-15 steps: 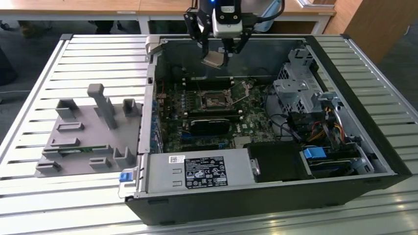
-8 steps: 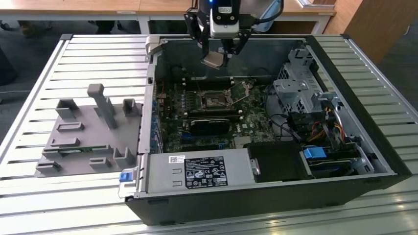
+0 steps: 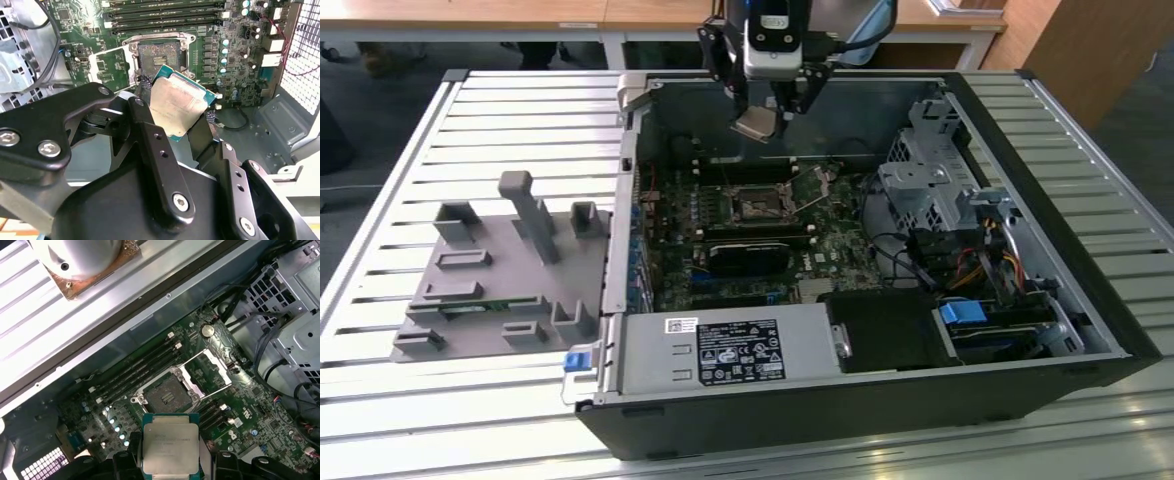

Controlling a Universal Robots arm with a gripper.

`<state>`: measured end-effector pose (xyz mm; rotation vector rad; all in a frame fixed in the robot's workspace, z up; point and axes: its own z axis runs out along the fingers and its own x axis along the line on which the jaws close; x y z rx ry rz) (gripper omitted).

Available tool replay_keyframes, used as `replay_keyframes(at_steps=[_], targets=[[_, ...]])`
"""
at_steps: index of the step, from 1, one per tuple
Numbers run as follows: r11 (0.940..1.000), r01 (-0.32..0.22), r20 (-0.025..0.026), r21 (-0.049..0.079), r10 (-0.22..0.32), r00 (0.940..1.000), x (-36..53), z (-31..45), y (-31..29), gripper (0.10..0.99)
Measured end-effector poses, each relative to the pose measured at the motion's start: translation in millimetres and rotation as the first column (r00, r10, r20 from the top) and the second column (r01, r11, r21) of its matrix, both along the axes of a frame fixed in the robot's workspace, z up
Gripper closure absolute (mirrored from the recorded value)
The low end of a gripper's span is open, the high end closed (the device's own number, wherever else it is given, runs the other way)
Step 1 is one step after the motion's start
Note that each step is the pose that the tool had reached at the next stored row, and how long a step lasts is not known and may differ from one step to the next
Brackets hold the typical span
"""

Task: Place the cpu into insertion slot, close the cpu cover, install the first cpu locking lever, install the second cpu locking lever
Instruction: 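Place the cpu into insertion slot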

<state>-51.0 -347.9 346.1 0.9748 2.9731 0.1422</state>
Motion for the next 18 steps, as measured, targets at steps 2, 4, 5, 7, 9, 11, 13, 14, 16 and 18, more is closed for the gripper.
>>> replay_keyframes(at_steps=[2,4,5,7,9,11,13,14,16,18], targets=[[0.9999,0.014,0.0,0.0,-0.014,0.9999,-0.1,-0.3,0.0,0.545],[0.9995,0.03,0.0,0.0,-0.03,0.9995,-0.2,-0.8,0.0,0.545],[0.9991,0.041,0.0,0.0,-0.041,0.9991,-0.3,-1.1,0.0,0.545],[0.9977,0.068,0.0,0.0,-0.068,0.9977,-0.3,-1.7,0.0,0.545],[0.9954,0.096,0.0,-0.001,-0.096,0.9954,-0.4,-2.2,0.0,0.545],[0.9926,0.122,0.0,-0.001,-0.122,0.9926,-0.4,-2.7,0.0,0.545],[0.9888,0.149,0.0,-0.001,-0.149,0.9888,-0.4,-3.2,0.0,0.545],[0.9866,0.163,0.0,-0.001,-0.163,0.9866,-0.4,-3.5,0.0,0.545],[0.9811,0.193,0.0,-0.001,-0.193,0.9811,-0.4,-4.1,0.0,0.545],[0.9748,0.223,0.0,-0.001,-0.223,0.9748,-0.4,-4.7,0.0,0.545]])
